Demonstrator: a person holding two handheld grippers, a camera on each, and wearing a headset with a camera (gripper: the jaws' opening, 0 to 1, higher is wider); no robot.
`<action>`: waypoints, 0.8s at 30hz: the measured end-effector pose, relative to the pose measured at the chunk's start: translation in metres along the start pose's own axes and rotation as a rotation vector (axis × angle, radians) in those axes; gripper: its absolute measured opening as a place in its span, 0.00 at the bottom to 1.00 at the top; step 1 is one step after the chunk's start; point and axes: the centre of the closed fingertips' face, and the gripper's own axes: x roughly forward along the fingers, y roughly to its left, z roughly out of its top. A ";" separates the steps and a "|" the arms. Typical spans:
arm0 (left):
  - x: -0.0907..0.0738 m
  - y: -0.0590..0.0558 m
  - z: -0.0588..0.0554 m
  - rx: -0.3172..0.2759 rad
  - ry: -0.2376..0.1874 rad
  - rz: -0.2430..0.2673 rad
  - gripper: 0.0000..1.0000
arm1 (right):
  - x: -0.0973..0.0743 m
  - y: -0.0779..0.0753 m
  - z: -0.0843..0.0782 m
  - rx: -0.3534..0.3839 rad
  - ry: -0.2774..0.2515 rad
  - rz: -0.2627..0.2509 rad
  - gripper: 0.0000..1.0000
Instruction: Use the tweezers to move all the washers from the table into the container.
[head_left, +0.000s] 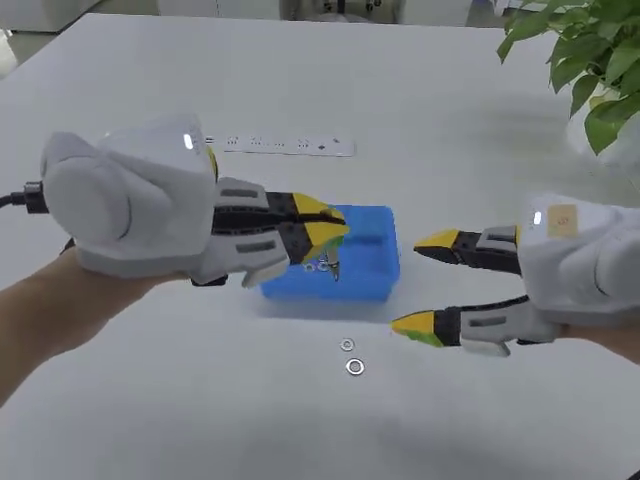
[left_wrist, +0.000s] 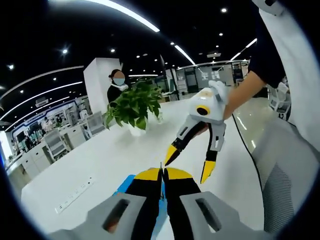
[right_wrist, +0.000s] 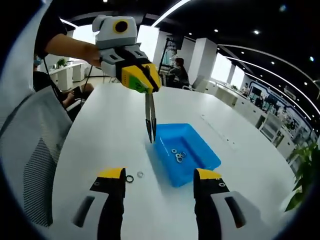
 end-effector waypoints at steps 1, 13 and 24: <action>0.001 -0.005 -0.001 -0.001 -0.003 -0.006 0.05 | -0.002 0.005 -0.002 0.009 -0.002 0.000 0.60; 0.009 -0.041 -0.020 0.004 0.000 -0.059 0.06 | -0.020 0.058 -0.031 0.084 0.017 0.084 0.82; 0.013 -0.060 -0.039 -0.055 0.013 -0.082 0.06 | -0.023 0.090 -0.043 0.133 0.032 0.151 1.00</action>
